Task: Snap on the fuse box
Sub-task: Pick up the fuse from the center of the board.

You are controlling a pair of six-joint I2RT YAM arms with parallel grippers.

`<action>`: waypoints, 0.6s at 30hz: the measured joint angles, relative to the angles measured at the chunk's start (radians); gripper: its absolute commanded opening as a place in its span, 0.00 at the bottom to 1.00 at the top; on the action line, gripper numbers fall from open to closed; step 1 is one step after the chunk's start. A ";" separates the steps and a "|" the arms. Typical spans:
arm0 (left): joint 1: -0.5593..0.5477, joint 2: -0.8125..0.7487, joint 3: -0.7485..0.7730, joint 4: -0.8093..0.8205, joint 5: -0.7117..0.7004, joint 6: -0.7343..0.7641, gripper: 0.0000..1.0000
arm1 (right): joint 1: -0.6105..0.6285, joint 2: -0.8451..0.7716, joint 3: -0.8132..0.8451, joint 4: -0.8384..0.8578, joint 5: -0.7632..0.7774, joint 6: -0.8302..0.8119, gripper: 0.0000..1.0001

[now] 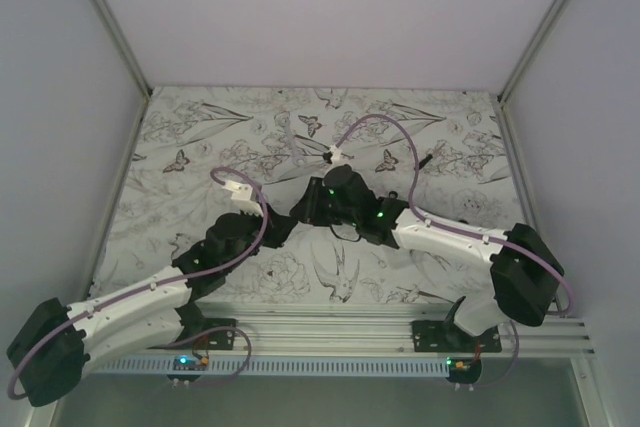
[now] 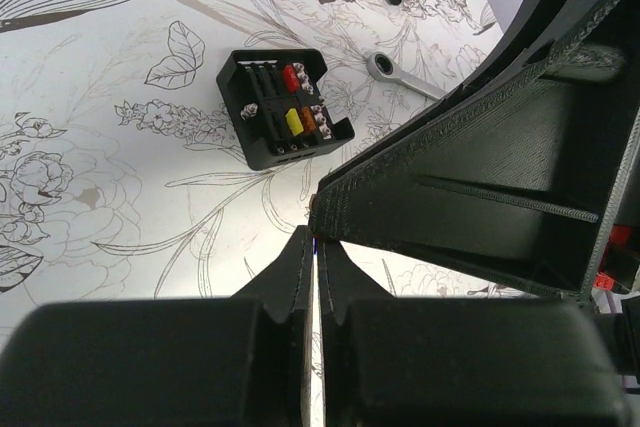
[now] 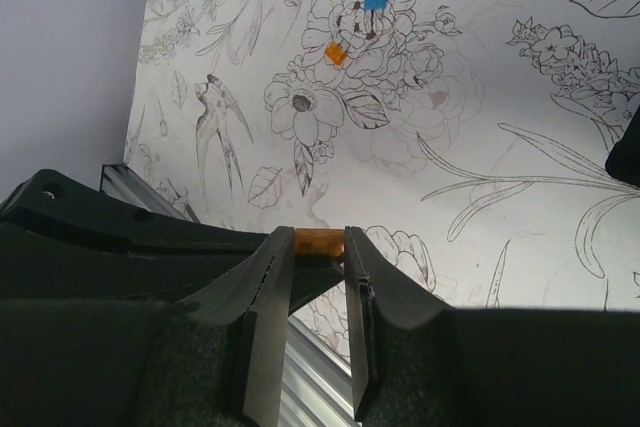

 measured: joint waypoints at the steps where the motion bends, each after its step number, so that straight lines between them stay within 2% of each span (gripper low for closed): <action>1: 0.000 0.000 -0.001 0.000 0.001 0.003 0.00 | 0.000 -0.002 -0.003 0.004 0.001 0.002 0.35; 4: 0.000 -0.006 -0.003 0.003 0.002 0.021 0.00 | 0.000 -0.011 -0.013 0.010 0.001 0.001 0.41; 11: 0.002 -0.047 -0.023 0.021 0.042 0.082 0.00 | -0.010 -0.070 -0.024 0.014 -0.018 -0.087 0.64; 15: 0.025 -0.081 -0.045 0.013 0.121 0.120 0.00 | -0.067 -0.158 -0.095 0.070 -0.101 -0.196 0.64; 18: 0.048 -0.113 -0.046 0.002 0.211 0.141 0.00 | -0.147 -0.233 -0.157 0.107 -0.230 -0.292 0.63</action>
